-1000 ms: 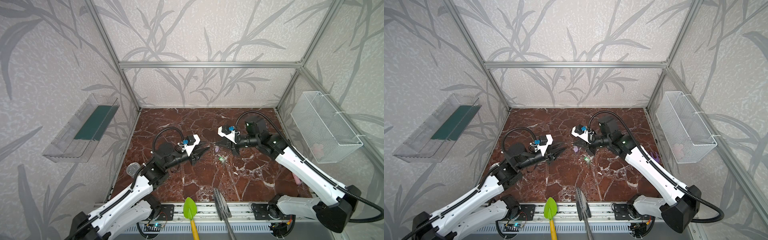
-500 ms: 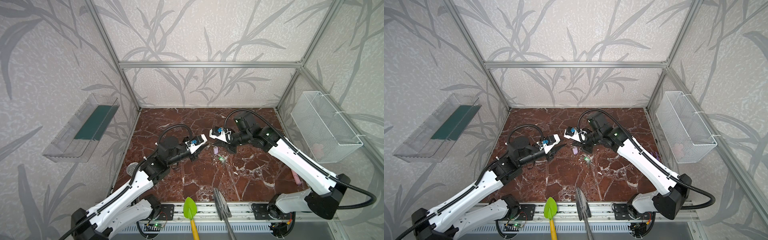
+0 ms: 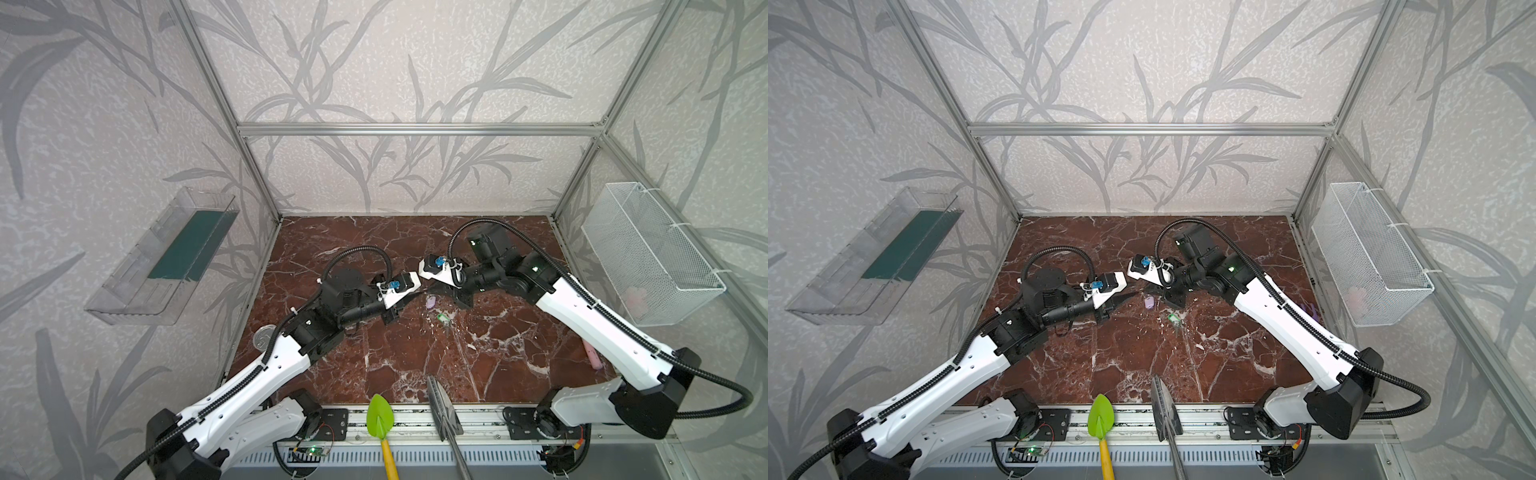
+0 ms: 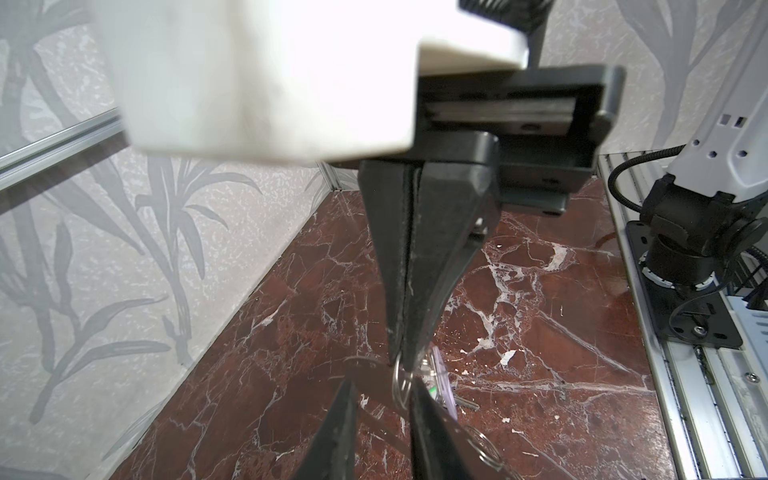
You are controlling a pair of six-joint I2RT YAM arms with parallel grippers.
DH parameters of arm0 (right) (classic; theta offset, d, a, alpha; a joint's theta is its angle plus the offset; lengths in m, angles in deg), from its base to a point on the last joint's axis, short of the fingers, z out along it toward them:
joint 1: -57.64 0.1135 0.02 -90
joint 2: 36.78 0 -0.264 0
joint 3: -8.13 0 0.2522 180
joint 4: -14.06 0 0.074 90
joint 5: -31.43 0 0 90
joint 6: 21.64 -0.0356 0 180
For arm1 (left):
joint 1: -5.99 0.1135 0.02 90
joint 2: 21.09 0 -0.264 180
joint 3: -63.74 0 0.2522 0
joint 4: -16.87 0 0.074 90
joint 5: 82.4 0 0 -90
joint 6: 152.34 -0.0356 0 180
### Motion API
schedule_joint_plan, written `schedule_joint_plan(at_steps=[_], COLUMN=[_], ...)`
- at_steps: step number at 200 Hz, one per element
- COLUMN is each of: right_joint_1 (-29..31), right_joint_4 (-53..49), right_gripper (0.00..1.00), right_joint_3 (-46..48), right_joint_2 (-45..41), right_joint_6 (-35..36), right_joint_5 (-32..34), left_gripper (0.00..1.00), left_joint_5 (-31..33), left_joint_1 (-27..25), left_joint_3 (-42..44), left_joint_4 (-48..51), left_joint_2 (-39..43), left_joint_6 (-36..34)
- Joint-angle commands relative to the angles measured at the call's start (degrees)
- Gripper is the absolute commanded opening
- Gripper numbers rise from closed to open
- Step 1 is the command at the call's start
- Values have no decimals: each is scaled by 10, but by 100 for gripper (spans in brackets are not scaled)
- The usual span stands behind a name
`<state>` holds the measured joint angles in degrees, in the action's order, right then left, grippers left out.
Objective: Put the keys on the keyring
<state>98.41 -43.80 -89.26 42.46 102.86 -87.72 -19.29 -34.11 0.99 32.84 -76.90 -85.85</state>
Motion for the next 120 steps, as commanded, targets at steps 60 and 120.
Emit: schedule_joint_plan(at_steps=[60, 120], right_joint_1=[4, 4], right_joint_4=[24, 25], right_gripper=[0, 0], right_joint_3=[0, -1], right_joint_2=[-19, -15], right_joint_6=[1, 3], right_joint_5=[-38, -44], left_gripper=[21, 16], left_joint_5=[-16, -13], left_joint_1=[-2, -2], left_joint_3=[-37, -38], left_joint_4=[27, 27], left_joint_2=[-25, -25], left_joint_6=[-4, -6])
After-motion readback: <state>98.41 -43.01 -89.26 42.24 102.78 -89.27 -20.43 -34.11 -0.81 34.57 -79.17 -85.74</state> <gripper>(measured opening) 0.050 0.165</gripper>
